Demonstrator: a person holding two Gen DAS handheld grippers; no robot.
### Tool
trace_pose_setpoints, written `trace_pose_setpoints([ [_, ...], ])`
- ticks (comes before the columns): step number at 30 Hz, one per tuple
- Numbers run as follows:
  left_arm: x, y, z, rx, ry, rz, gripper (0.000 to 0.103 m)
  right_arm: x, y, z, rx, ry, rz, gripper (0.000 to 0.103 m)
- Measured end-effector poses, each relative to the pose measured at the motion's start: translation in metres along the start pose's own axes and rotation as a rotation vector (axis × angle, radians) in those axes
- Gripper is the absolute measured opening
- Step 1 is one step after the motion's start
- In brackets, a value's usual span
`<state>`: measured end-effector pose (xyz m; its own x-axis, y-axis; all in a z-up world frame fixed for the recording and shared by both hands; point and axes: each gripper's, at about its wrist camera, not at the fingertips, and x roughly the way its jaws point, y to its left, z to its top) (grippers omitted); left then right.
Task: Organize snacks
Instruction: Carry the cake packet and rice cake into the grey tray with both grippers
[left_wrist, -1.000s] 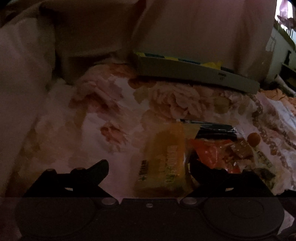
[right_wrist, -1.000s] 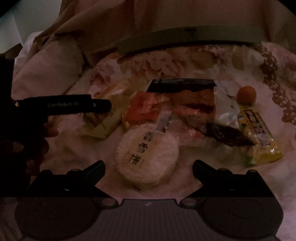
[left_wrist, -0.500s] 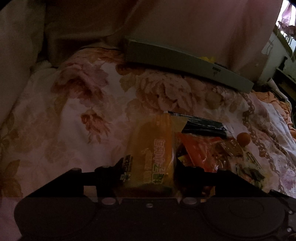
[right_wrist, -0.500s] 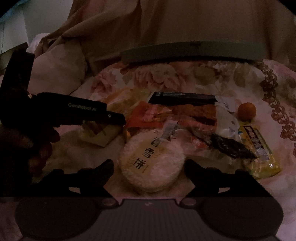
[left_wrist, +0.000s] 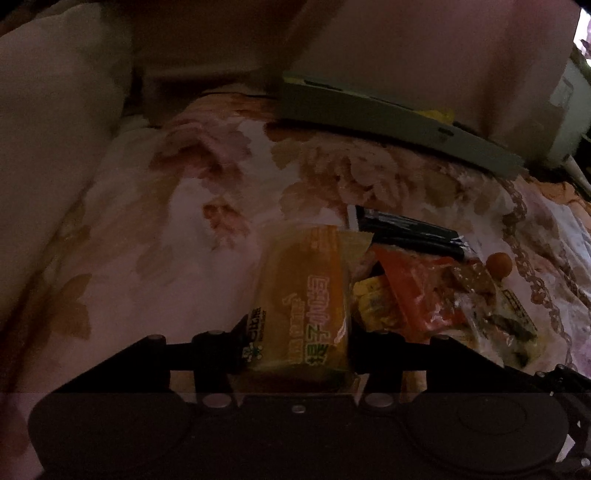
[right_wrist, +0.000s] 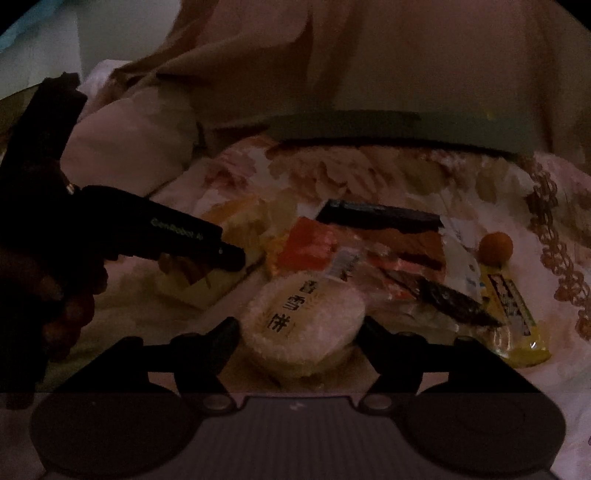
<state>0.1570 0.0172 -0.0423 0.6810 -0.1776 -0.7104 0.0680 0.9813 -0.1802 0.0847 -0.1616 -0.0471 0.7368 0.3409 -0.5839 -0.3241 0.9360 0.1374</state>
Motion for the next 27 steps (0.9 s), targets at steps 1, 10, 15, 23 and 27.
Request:
trace_pose_setpoints([
  [1,-0.003,0.001,-0.001,-0.014,0.001,0.005,0.051,-0.003,0.002,0.0,-0.009,-0.007,0.008,0.073],
  [10,-0.039,0.007,-0.012,-0.108,-0.06,-0.001,0.051,-0.03,0.018,0.007,-0.076,-0.118,0.046,0.073],
  [15,-0.057,0.002,-0.013,-0.109,-0.117,-0.016,0.051,-0.043,0.022,0.011,-0.099,-0.17,0.039,0.073],
  [23,-0.063,-0.009,0.011,-0.115,-0.182,-0.052,0.051,-0.052,0.007,0.028,-0.099,-0.243,-0.01,0.073],
  [27,-0.054,-0.015,0.037,-0.122,-0.217,-0.053,0.051,-0.048,-0.009,0.047,-0.083,-0.275,-0.042,0.073],
])
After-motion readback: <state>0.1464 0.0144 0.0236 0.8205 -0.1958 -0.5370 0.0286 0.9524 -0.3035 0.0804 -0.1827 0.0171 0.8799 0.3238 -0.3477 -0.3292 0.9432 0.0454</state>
